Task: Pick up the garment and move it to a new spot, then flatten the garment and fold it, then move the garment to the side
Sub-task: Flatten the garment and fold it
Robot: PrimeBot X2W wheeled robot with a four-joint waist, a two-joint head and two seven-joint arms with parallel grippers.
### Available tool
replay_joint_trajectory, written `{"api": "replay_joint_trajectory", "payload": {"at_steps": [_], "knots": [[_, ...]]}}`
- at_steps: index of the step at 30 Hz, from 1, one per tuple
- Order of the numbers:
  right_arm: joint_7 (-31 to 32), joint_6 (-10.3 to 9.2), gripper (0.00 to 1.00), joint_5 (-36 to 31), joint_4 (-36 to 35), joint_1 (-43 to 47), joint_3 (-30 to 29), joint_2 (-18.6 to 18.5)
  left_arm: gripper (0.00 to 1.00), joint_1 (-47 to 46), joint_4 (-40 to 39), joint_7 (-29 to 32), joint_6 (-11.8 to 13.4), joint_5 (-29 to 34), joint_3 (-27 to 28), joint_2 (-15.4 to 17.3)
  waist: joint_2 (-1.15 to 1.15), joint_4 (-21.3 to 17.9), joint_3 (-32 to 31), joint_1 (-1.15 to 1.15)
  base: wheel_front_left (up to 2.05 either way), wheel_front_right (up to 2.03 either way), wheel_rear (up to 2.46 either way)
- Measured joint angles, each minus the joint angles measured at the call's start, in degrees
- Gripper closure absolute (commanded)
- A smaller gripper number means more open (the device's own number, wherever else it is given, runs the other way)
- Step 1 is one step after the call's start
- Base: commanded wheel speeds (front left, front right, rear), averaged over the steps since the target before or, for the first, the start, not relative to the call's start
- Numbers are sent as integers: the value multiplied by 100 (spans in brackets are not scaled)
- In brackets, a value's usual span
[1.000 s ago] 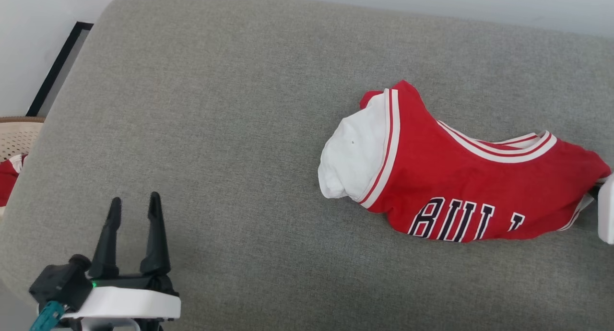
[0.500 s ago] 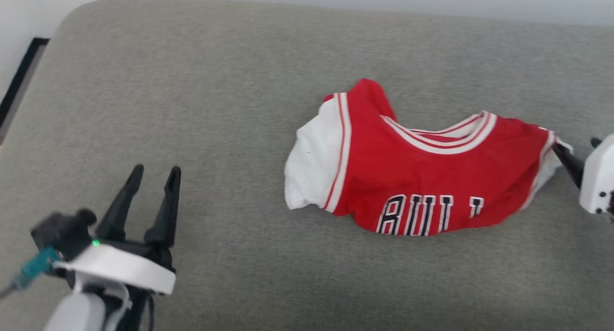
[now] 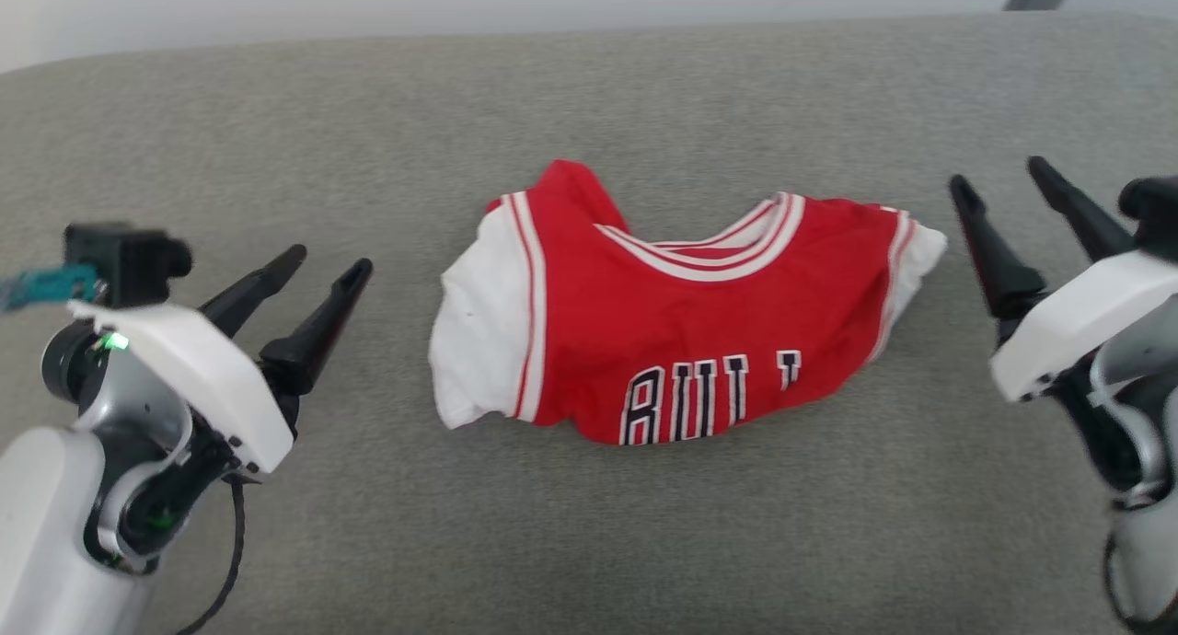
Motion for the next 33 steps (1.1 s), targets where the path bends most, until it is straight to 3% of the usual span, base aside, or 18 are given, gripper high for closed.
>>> {"api": "replay_joint_trajectory", "payload": {"at_steps": [11, 21, 33], "knots": [[-1527, 0, 0, -656, -298, 555, 13, 957, 0, -961, 443, 1846, 103, -376, -549, 183, 0, -578, -83, 0, 0, 0, 0], [-1948, 0, 0, -695, -194, 924, 38, 1218, 0, -1231, 1056, 3129, 457, -486, -1048, 168, 0, -906, -202, 0, 0, 0, 0], [-1973, 0, 0, -613, -286, 934, 153, 1245, 0, -1256, 1893, 3398, 651, -358, -1238, 227, 0, -1123, 2, 0, 0, 0, 0]]}}
